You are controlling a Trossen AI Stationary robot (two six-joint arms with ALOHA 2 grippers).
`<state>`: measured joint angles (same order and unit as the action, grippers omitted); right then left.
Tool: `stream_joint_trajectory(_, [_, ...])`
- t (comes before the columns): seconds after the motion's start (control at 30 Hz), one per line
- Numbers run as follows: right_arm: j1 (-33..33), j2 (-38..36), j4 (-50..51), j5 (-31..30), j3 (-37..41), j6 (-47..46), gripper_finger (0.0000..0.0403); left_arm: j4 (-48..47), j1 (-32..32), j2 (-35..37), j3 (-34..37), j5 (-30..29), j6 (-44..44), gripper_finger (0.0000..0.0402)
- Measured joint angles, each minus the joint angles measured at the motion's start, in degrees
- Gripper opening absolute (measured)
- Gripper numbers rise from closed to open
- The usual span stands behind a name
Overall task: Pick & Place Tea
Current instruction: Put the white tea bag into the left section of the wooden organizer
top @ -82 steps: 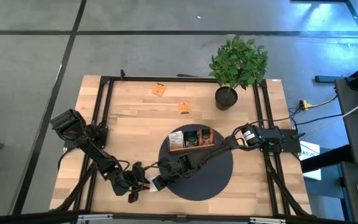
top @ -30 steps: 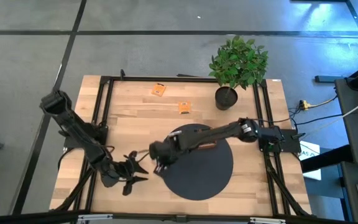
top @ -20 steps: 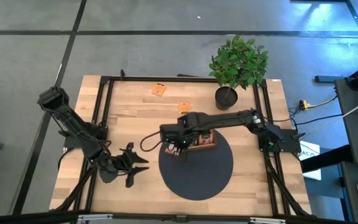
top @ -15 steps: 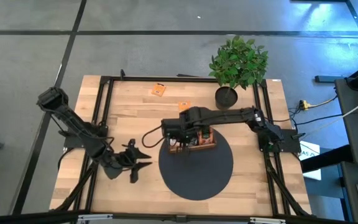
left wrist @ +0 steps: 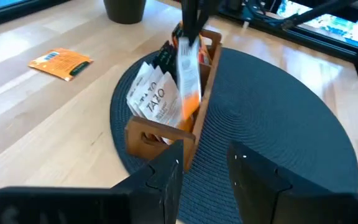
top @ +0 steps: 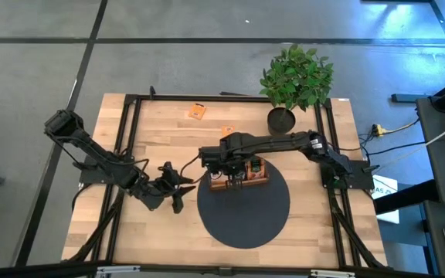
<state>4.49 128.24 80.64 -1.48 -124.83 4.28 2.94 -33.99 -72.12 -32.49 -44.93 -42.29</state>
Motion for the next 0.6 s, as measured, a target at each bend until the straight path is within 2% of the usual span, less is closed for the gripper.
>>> stream_joint_trajectory(0.33, [0.0, 0.0, -7.4, 0.0, 8.0, 2.2, 0.0000, 0.0, 1.2, 0.0, 0.0, -0.2, -0.7, 0.0119])
stream_joint_trajectory(0.6, [0.1, 0.0, -7.8, 0.0, 6.7, 4.0, 0.0002, 0.0, 1.2, 0.0, 0.0, -0.4, -2.0, 0.0118])
